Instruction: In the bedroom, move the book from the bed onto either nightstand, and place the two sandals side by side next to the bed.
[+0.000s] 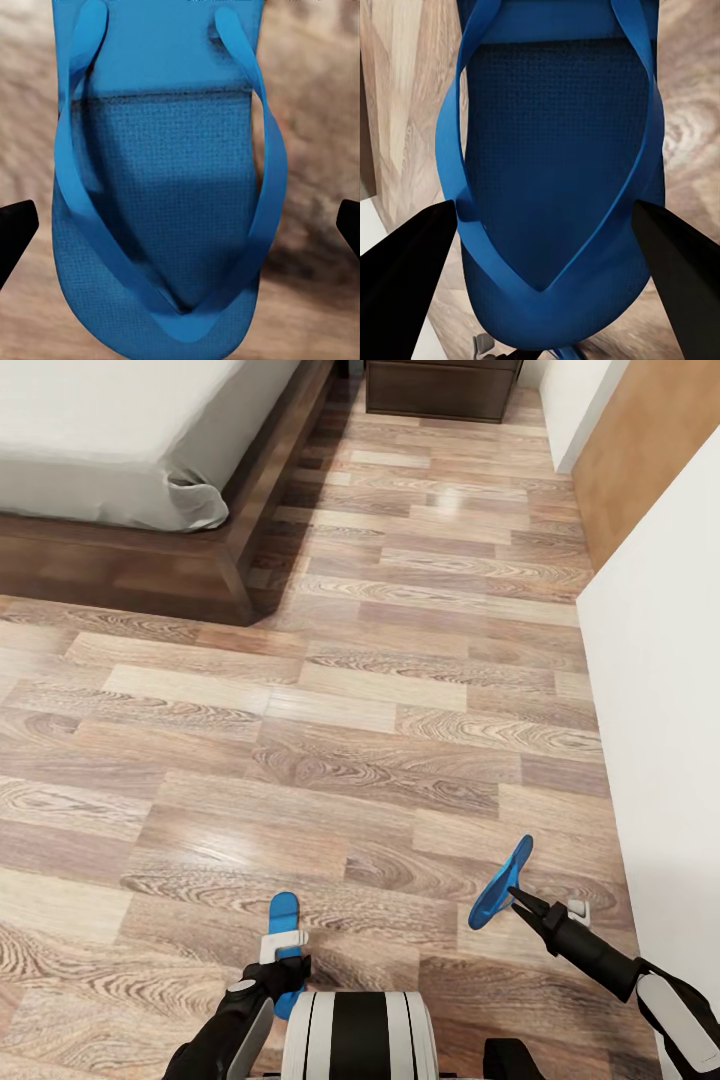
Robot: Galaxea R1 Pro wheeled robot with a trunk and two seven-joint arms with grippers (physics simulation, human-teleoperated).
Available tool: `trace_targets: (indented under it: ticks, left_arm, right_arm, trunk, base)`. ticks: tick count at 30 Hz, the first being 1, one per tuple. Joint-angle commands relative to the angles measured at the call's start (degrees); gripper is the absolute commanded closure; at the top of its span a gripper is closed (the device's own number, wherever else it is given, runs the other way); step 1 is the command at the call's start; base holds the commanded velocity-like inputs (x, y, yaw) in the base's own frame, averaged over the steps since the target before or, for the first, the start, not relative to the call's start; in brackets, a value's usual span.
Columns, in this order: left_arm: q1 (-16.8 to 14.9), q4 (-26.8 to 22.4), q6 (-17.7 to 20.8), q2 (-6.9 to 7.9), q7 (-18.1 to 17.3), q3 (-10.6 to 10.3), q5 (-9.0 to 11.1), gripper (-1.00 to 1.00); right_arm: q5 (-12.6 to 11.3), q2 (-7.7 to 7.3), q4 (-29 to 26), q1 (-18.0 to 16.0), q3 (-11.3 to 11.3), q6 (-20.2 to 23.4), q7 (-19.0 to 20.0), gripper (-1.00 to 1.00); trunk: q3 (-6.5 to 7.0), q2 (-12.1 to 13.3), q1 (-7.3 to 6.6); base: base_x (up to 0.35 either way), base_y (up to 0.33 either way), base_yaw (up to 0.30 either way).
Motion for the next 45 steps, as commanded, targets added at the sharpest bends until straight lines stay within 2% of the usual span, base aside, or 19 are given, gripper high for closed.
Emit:
trace_targets:
  ticks: [1,4,5,20,23,29,45]
  left_arm:
    - [0.0,-0.1,0.2,0.04,0.5,-0.3,0.6,-1.0]
    - [0.0,-0.1,0.2,0.04,0.6,-0.3,0.6,-1.0]
    - [0.0,-0.1,0.2,0.04,0.7,-0.2,0.6,1.0]
    - [0.0,-0.1,0.2,0.04,0.9,-0.2,0.6,1.0]
    - [0.0,-0.1,0.3,0.04,0.9,-0.2,0.7,1.0]
    - [0.0,-0.1,0.3,0.04,0.9,-0.2,0.6,1.0]
    - [0.0,-0.1,0.4,0.04,0.9,-0.2,0.6,1.0]
  right_arm:
    - [-0.3,0.0,0.0,0.0,-0.1,0.4,0.0,1.0]
    - [-0.3,0.0,0.0,0.0,-0.1,0.4,0.0,1.0]
    - [-0.3,0.0,0.0,0.0,-0.1,0.4,0.0,1.0]
    - [-0.3,0.0,0.0,0.0,0.0,0.5,0.0,1.0]
    - [-0.3,0.0,0.0,0.0,0.0,0.5,0.0,1.0]
    - [-0.4,0.0,0.0,0.0,0.0,0.5,0.0,1.0]
    - [-0.3,0.0,0.0,0.0,0.0,0.5,0.0,1.0]
  trunk:
    - [-0.03,0.0,-0.01]
    - [-0.03,0.0,-0.01]
    - [-0.03,0.0,-0.01]
    - [-0.03,0.0,-0.01]
    - [0.64,0.0,-0.09]
    - [0.64,0.0,-0.09]
    - [4.18,0.2,-0.5]
  base:
    - [0.0,0.0,0.0]
    - [0.0,0.0,0.0]
    - [0.0,0.0,0.0]
    - [0.0,0.0,0.0]
    - [0.0,0.0,0.0]
    - [0.0,0.0,0.0]
    - [0.0,0.0,0.0]
